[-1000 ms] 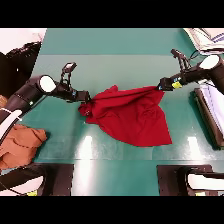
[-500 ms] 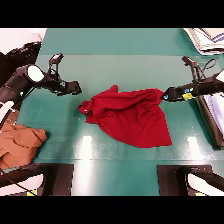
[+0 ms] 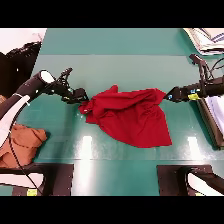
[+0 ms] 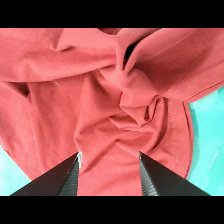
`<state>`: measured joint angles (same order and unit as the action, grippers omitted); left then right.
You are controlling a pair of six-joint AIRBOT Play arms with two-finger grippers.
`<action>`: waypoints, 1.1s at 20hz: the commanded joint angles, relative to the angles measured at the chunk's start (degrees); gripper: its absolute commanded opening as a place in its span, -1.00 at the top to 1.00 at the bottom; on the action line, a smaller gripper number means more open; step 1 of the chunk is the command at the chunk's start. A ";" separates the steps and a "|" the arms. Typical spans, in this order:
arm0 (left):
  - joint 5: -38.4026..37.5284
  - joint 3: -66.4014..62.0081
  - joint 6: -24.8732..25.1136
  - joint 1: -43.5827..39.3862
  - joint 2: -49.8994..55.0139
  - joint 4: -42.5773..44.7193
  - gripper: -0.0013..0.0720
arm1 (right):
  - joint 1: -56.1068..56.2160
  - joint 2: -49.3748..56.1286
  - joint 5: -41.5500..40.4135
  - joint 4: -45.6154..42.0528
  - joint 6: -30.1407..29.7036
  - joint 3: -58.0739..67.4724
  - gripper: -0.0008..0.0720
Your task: Fold the shirts.
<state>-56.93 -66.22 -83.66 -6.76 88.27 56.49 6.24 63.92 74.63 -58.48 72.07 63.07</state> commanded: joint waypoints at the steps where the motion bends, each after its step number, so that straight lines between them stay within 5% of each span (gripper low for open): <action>1: -0.74 -0.04 1.64 0.09 1.22 -1.84 -0.16 | -0.04 -0.17 -1.20 -0.04 0.11 -0.02 -0.22; 4: -0.79 -0.13 1.88 0.11 1.18 -1.77 0.89 | -0.35 -0.04 -3.34 -0.61 0.09 -0.02 -0.22; 14: -2.01 -16.28 2.27 0.13 -3.30 5.05 0.89 | -13.25 20.06 -6.01 -0.13 4.00 -0.02 -0.22; 18: -2.25 -16.33 2.27 0.13 -3.15 5.11 0.89 | -13.03 28.35 -11.67 12.79 3.89 0.17 -0.22; 22: -2.27 -16.33 2.27 0.13 -3.15 5.09 0.89 | -10.62 31.74 -14.60 15.89 3.26 0.20 -0.20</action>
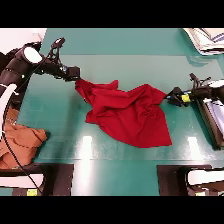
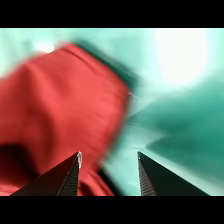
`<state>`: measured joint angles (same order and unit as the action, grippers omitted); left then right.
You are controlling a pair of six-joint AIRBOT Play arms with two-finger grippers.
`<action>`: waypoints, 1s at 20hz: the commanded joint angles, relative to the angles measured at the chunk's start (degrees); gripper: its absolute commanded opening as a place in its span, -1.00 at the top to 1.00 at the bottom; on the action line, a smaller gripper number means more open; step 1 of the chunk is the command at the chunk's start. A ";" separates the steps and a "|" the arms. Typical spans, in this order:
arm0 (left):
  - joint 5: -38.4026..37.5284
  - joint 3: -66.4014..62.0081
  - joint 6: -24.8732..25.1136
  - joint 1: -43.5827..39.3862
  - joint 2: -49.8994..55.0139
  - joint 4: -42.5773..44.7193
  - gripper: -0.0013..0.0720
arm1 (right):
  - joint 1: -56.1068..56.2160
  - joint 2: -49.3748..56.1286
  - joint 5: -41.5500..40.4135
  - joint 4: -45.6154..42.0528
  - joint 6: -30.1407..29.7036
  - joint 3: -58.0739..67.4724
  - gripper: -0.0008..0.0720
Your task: Fold the shirts.
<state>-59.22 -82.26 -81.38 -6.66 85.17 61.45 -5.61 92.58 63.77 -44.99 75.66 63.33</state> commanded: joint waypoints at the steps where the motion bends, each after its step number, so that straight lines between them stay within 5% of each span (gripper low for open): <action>1: 0.02 -0.28 -0.02 0.02 -0.04 0.13 0.89 | 2.21 3.06 -5.46 2.38 -0.33 -0.07 -0.19; 3: -0.09 -0.28 -0.04 0.02 -0.04 0.07 0.89 | 3.96 3.08 -8.22 3.37 -0.37 0.42 -0.02; 6: -1.33 -0.28 -0.04 0.02 -0.13 0.11 0.89 | 6.27 3.04 -9.55 2.82 -3.37 3.56 0.92; 14: 0.85 -7.78 -1.18 0.04 -18.23 15.39 0.89 | 1.84 -12.85 -4.15 -4.02 -4.39 24.79 0.93; 20: 6.97 -22.03 -1.51 0.02 -33.90 15.15 0.89 | -3.43 -28.65 -0.52 -10.93 -4.37 42.12 0.93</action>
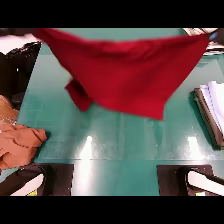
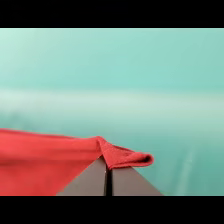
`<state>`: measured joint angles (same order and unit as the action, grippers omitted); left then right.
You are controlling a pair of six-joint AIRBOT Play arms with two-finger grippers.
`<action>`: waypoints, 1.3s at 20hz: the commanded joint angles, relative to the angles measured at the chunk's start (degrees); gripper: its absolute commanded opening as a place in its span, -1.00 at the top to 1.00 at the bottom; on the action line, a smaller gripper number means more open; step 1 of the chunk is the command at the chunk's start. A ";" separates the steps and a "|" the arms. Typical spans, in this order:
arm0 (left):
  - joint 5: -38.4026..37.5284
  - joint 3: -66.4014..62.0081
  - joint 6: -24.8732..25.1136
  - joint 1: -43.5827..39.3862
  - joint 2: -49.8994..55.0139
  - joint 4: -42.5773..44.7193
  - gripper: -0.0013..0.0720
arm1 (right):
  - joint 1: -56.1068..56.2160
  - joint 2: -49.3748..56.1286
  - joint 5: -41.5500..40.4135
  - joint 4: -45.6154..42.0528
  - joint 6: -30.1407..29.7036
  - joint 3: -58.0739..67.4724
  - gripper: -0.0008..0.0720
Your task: Fold the shirts.
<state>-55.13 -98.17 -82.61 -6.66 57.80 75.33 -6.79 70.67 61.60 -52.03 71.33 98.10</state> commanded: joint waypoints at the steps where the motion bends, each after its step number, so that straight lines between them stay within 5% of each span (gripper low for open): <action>1: 2.80 -8.50 -1.36 0.02 -8.17 1.05 0.89 | -2.97 -8.85 2.08 -4.31 -0.04 9.20 0.93; 8: -2.10 -22.62 -5.99 0.02 -10.14 -1.38 0.90 | -9.29 -20.72 3.15 -5.18 -0.04 9.18 0.93; 13: -2.80 -17.22 -5.95 0.02 -10.10 -3.43 0.90 | -12.48 -21.62 4.39 -4.96 0.00 4.81 0.93; 20: -9.38 8.11 -5.95 0.02 0.57 -1.62 0.89 | -1.01 -0.83 10.58 -5.22 0.22 -1.95 0.93; 26: 2.29 19.37 -5.38 0.02 20.90 -1.60 0.89 | 4.00 21.73 3.23 -5.03 1.29 -6.03 0.93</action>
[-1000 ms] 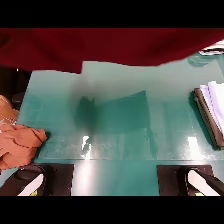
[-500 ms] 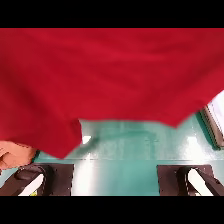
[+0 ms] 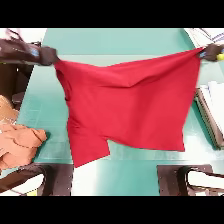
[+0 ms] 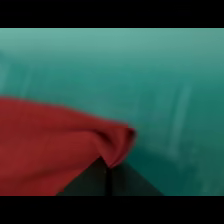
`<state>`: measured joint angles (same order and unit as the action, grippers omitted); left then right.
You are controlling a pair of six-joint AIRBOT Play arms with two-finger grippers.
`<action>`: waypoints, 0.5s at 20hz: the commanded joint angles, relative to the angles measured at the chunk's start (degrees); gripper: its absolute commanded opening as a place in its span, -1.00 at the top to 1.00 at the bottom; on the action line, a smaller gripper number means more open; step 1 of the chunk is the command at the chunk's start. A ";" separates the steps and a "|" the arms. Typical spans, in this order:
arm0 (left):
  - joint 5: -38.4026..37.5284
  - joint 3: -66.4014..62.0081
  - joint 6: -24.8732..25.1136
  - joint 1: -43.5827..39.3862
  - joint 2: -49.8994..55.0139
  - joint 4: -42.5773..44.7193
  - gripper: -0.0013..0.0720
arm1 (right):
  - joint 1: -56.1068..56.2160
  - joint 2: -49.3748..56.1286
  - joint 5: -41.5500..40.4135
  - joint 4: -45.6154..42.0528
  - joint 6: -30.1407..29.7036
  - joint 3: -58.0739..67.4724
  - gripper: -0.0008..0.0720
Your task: Fold the shirts.
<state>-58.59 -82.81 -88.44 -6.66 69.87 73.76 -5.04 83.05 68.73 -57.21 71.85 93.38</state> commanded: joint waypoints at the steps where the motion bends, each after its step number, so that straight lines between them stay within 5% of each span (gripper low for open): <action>1: 9.66 4.00 0.42 0.02 12.22 -0.04 0.89 | 2.82 11.87 -6.16 0.15 0.81 -1.29 0.93; 4: 20.48 4.00 0.33 0.04 18.64 -0.07 0.89 | 3.78 17.29 -9.66 0.17 1.29 0.81 0.93; 7: 23.54 3.98 -1.70 0.04 20.09 0.04 0.87 | 3.78 20.83 -8.02 0.20 1.27 5.95 0.92; 8: 23.04 3.56 -1.79 0.04 20.06 0.00 0.19 | 3.74 21.64 -6.73 0.20 1.27 8.02 0.76; 9: 21.75 2.97 -1.79 0.04 19.96 0.04 -0.47 | 3.74 21.99 -5.75 0.20 1.27 9.70 0.21; 10: 19.15 1.81 -1.73 0.04 19.82 0.37 -0.59 | 3.52 22.01 -4.33 0.17 1.27 11.34 -0.18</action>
<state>-38.65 -79.79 -89.49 -6.61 88.62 73.73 -1.52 102.85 61.95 -57.01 72.97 100.51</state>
